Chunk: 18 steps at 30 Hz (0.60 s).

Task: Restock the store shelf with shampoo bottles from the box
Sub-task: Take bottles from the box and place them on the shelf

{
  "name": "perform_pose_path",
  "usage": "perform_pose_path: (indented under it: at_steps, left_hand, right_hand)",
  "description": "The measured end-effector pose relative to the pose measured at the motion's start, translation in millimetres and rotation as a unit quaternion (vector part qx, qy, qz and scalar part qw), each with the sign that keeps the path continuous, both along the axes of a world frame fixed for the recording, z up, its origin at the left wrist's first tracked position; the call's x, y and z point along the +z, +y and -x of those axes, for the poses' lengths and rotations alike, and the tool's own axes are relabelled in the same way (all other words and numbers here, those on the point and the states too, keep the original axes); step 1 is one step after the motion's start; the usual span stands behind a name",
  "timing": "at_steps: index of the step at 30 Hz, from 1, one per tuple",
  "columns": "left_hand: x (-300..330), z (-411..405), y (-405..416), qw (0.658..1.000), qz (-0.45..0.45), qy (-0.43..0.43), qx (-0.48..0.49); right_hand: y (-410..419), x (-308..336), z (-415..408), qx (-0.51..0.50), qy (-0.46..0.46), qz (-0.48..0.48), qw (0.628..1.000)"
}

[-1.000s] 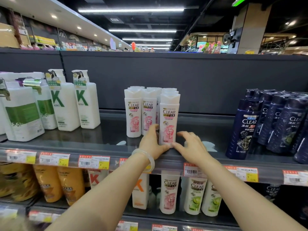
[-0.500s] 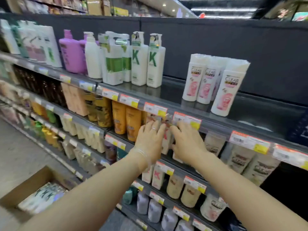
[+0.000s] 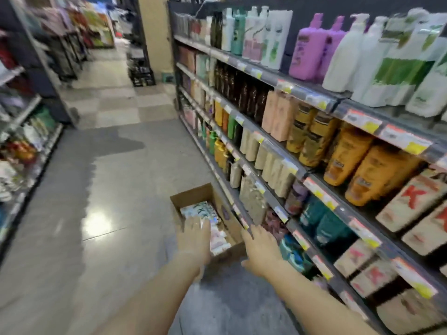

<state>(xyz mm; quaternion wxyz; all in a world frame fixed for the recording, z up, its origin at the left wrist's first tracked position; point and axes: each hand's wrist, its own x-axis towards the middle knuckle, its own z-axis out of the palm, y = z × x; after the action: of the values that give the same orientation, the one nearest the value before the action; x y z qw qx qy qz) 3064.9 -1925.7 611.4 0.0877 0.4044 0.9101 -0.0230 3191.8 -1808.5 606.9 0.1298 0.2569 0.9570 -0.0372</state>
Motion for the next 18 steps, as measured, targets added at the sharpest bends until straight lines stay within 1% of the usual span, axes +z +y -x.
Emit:
perform_pose_path:
  at_steps: [2,4,8,14,18]
  left_hand:
    - [-5.1,45.3,-16.8,1.0,-0.008,-0.004,0.021]
    - [-11.4,88.5,-27.4,1.0,0.003,-0.001,0.03]
    - [-20.0,159.1,-29.5,0.999,0.015,-0.012,0.038]
    - [-36.9,219.1,13.7,0.999,0.029,-0.013,-0.008]
    - [-58.0,245.3,57.0,0.997,0.048,-0.047,-0.042]
  right_hand:
    - [-2.8,-8.6,42.2,0.006,0.004,0.014,1.0]
    - [-3.1,-15.5,82.2,-0.001,0.004,0.036,0.999]
    - [2.9,-28.2,144.7,-0.009,0.007,0.044,0.999]
    - [30.0,-46.0,195.9,-0.055,0.028,0.07,0.996]
    - [70.3,-66.6,218.4,-0.098,0.001,0.078,0.992]
